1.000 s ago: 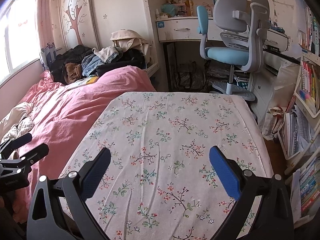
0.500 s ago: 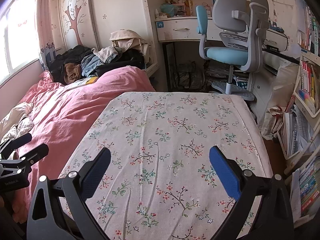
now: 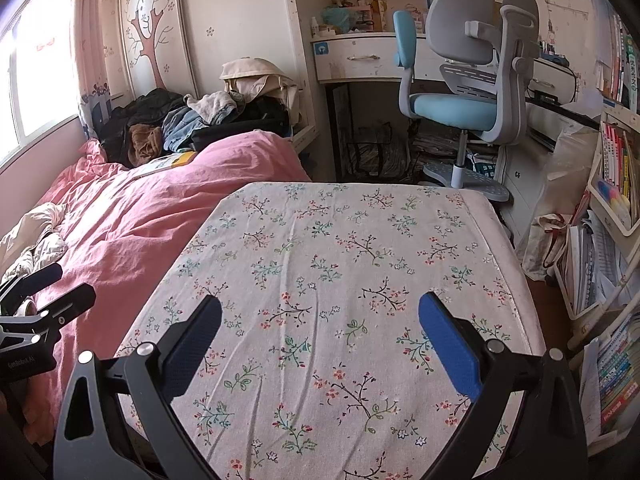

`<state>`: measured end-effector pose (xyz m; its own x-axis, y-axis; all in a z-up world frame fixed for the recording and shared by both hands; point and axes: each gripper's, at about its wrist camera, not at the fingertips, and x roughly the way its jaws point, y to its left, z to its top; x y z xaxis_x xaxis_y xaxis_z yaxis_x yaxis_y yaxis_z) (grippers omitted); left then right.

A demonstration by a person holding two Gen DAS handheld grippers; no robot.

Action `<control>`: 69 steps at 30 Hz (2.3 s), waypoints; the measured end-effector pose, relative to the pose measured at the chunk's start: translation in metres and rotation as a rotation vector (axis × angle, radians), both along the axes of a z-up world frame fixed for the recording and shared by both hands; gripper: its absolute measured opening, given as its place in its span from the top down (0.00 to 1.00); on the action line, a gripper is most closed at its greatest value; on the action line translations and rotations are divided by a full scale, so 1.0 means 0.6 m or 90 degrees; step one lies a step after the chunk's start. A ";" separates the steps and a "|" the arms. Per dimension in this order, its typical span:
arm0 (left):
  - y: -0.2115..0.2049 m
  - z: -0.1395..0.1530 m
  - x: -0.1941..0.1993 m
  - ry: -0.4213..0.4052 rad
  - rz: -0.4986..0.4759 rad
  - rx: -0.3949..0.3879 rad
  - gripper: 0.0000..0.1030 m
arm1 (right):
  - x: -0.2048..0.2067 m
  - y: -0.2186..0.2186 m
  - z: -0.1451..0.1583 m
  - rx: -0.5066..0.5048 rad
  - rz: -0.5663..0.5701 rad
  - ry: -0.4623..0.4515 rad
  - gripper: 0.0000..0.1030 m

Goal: Collect trash

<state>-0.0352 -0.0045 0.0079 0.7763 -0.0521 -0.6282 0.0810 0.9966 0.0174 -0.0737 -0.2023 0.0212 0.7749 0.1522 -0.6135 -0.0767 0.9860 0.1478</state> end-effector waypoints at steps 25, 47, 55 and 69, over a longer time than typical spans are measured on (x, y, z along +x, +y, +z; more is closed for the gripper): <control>0.001 0.002 0.000 -0.001 0.000 0.000 0.07 | 0.000 0.001 -0.001 -0.001 0.000 0.001 0.08; 0.000 -0.001 0.006 0.008 -0.007 -0.006 0.07 | -0.005 -0.008 -0.006 -0.008 0.009 0.002 0.08; -0.003 -0.007 0.005 0.014 -0.019 -0.014 0.07 | -0.001 -0.007 -0.005 -0.012 0.008 0.006 0.08; 0.023 -0.012 0.003 0.002 -0.028 -0.109 0.07 | 0.054 -0.013 -0.050 -0.038 0.019 0.076 0.08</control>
<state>-0.0334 0.0096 0.0007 0.7686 -0.1930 -0.6100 0.1247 0.9803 -0.1530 -0.0416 -0.2101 -0.0088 0.6914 0.1349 -0.7097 -0.0917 0.9909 0.0990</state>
